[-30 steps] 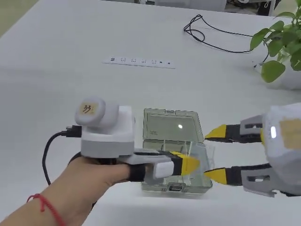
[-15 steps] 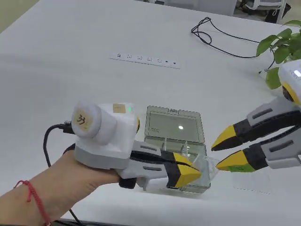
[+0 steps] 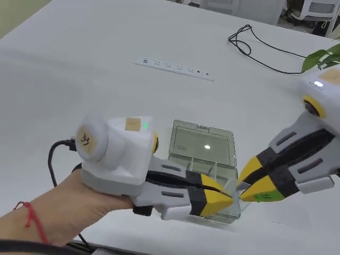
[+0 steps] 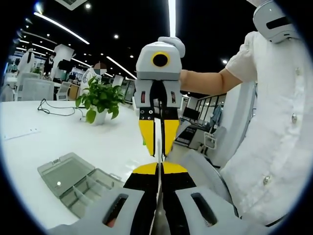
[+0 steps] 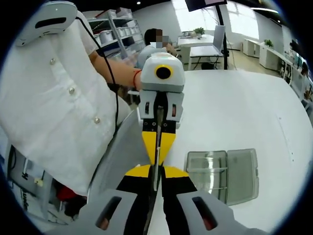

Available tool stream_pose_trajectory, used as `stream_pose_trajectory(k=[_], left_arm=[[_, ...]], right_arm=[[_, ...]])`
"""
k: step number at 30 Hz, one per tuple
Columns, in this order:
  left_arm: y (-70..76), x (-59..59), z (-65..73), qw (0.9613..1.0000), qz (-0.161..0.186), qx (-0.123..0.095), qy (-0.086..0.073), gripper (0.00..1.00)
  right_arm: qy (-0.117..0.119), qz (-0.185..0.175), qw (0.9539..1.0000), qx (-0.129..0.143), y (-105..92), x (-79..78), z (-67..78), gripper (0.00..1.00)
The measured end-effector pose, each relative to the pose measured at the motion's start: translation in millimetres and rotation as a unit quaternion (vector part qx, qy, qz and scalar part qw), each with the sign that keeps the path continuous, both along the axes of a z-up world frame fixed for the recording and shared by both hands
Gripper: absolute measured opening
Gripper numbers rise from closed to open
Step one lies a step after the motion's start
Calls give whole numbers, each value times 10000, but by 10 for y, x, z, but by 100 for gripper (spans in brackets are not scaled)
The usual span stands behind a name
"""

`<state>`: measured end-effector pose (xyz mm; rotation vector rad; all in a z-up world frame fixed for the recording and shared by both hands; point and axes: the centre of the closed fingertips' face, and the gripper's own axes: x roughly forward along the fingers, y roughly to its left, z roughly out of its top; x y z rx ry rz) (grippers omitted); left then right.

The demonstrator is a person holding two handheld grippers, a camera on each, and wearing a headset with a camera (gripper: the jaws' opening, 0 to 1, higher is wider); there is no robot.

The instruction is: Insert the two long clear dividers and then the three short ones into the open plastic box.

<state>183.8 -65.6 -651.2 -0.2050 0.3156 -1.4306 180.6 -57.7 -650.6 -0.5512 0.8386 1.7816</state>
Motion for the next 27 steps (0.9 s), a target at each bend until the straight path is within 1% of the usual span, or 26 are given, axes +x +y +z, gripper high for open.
stream_pose_trajectory(k=[4,10,12,14,19,22,27], left_arm=[[0,15,15,10000,20,-28,-19,0],[7,23,16,10000,9,-29,-59,0],[6,20,13,9999,5,-25,-110,0],[4,13,8,10000,10,-24,-95,0],[4,-5,-11,9999,-3,11,-139,0],[10,-6,-20,9999,12,41,-146,0],[29,4,-25,9999,82,41,-109,0]], right_arm=[[-15,41,10000,-9,5,-8,-5,3],[7,2,10000,0,13,-13,4,3],[-1,4,10000,0,15,-18,1,3],[2,-2,10000,-12,9,-16,-7,3],[-18,16,10000,-30,4,-17,-21,3],[-32,14,10000,-31,12,-14,-26,3],[-59,-12,10000,-13,41,-17,-17,3]])
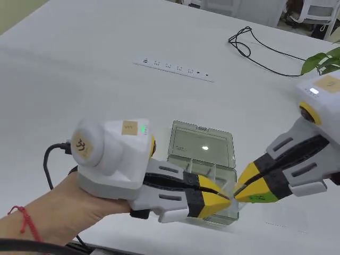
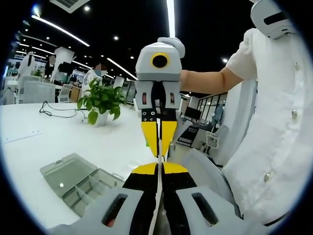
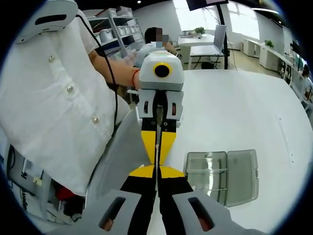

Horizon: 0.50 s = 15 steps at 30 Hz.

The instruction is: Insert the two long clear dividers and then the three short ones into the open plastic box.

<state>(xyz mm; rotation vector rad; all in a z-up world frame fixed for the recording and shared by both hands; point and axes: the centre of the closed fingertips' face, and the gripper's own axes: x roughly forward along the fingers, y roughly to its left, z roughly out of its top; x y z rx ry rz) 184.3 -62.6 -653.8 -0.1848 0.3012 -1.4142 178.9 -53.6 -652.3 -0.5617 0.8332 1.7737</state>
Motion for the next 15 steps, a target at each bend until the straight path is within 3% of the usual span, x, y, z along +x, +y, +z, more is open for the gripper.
stream_pose_trajectory(k=[15], left_arm=[[179,72,-89,9990,399,184,-10,9]], right_arm=[[-130,-113,9998,73,33,70,46,3]])
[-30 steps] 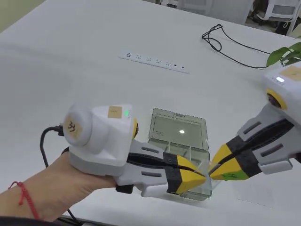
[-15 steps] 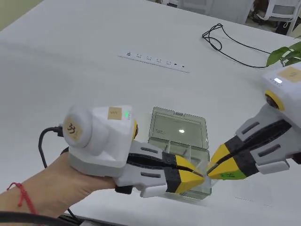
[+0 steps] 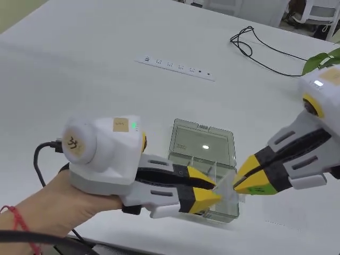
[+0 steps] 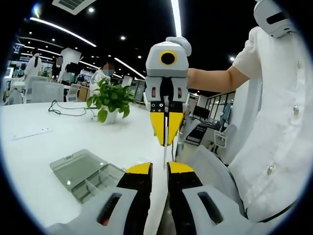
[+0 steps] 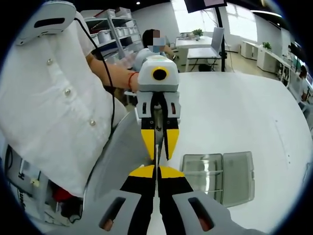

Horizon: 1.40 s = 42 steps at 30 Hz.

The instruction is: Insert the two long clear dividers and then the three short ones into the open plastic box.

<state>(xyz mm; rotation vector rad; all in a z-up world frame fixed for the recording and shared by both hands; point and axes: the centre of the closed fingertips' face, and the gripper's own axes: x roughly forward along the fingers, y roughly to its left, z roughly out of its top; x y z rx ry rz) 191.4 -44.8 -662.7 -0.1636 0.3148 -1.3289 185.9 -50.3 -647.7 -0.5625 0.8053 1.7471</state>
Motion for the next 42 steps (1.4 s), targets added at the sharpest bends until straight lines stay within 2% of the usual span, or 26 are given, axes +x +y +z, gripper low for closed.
stream_pose_trajectory(k=[5,9,12,18,25,28,30,32,34,40,42], left_arm=[[140,73,-106,9994,255,245,-13,14],[232,98,-158,9987,373,358,-13,21],[307,110,-228,9975,450,534,-51,25],[443,149,-321,9955,633,708,-21,36],[578,230,-467,9916,863,963,8,56],[636,279,-512,9907,988,936,71,63],[659,311,-535,9898,1064,946,2,71],[673,333,-561,9892,1104,963,17,79],[684,344,-577,9891,1110,964,-56,83],[679,360,-666,9891,1057,1021,1,96],[681,365,-688,9890,1049,1041,-51,100]], right_arm=[[-77,-93,9999,23,6,58,6,3],[-165,-186,9997,12,9,123,-15,3],[-217,-279,9994,6,38,187,-39,3],[-352,-377,9987,-19,112,300,-93,3],[-495,-539,9973,-61,223,485,-235,3],[-521,-634,9966,-41,292,565,-321,3],[-520,-683,9963,-31,318,632,-413,3],[-532,-754,9957,-32,350,684,-481,3],[-513,-788,9956,-20,367,721,-554,3],[-501,-896,9947,-68,389,827,-791,3],[-483,-950,9943,-68,402,841,-838,3]])
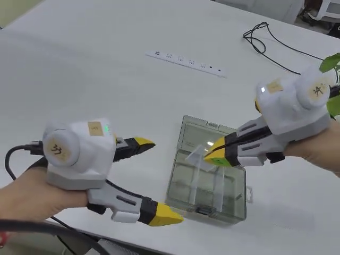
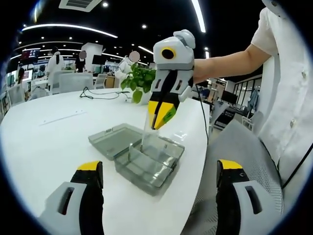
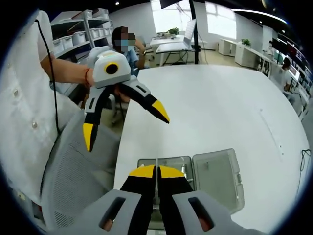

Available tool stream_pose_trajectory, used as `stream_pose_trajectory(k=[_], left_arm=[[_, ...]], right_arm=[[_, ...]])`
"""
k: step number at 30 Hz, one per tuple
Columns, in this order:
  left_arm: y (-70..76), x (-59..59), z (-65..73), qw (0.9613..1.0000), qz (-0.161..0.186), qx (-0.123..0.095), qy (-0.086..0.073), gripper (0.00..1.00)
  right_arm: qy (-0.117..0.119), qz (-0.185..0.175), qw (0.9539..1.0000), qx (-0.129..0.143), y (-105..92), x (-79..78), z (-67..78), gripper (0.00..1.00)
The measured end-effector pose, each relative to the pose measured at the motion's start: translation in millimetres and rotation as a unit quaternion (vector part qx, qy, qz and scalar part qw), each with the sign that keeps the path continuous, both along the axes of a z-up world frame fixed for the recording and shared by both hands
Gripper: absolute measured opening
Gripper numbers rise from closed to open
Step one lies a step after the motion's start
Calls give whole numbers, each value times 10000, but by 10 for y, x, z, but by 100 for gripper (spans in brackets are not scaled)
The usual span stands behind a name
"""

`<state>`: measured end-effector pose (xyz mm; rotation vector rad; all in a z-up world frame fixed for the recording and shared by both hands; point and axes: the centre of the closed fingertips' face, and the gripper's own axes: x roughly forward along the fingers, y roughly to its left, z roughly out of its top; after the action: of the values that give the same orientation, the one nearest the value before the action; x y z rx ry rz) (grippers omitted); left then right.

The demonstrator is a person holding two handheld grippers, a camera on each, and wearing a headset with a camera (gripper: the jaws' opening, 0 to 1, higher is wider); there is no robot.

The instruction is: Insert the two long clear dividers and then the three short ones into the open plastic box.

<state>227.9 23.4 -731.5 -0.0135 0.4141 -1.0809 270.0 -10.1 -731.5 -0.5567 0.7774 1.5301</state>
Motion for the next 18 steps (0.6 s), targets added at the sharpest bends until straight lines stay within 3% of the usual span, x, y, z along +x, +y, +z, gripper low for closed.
stream_pose_trajectory(k=[5,18], left_arm=[[-7,-23,-50,9999,-90,4,97,100],[6,-6,-106,9999,-42,-19,165,100]], right_arm=[[38,-103,9999,19,15,28,-154,3],[89,-199,9998,50,73,-8,-308,3]])
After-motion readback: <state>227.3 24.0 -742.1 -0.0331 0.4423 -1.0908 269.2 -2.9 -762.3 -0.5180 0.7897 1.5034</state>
